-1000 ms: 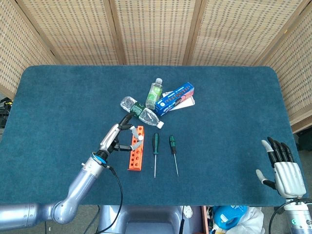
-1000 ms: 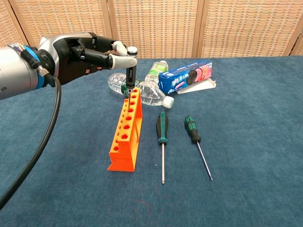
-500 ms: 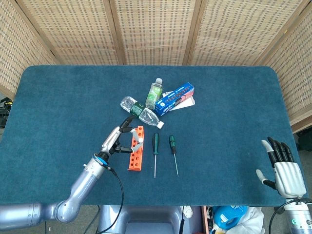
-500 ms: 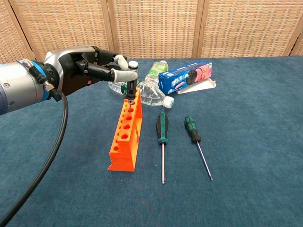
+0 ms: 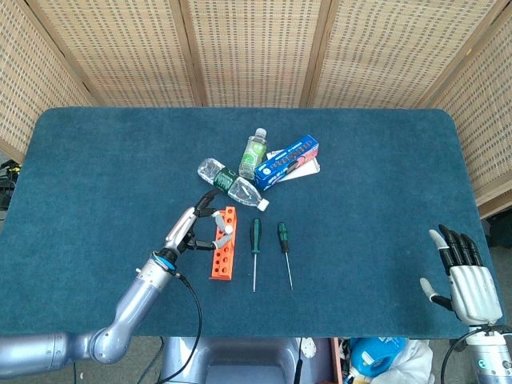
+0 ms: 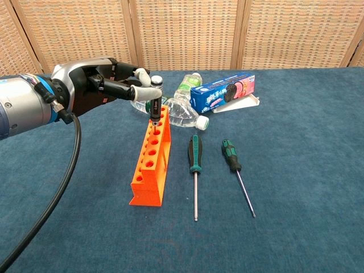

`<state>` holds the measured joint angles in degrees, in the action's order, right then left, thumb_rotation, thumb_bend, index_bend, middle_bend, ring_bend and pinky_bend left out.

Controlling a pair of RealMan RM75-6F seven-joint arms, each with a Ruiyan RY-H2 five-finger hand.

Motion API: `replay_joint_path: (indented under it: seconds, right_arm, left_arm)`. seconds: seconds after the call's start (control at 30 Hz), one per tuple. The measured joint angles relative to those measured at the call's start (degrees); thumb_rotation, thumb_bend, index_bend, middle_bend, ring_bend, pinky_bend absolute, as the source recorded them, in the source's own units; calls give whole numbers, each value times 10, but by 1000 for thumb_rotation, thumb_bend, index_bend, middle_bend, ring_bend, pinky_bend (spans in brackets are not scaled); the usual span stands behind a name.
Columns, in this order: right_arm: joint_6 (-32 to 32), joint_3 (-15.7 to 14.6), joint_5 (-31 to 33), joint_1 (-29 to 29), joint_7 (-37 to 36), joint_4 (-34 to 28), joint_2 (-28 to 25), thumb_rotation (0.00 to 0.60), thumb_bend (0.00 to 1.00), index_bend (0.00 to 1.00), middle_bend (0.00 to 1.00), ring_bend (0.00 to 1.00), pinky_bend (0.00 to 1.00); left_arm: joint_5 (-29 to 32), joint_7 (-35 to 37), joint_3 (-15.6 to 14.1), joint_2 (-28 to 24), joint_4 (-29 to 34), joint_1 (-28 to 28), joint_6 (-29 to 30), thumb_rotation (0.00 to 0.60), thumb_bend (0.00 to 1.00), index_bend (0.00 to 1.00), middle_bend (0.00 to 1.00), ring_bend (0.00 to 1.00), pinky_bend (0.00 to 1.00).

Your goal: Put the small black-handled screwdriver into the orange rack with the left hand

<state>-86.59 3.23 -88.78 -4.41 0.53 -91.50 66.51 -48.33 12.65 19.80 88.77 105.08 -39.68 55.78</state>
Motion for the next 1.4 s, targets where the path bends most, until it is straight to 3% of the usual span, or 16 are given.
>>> replay_joint_path:
  seconds: [1.4]
  right_arm:
    - [-2,0,0,1,-4,1,-1,600,282,0,0,0,0]
  left_arm:
    - [-3,-2,-5,25,-40,0,-23,600,325,623,53,0,0]
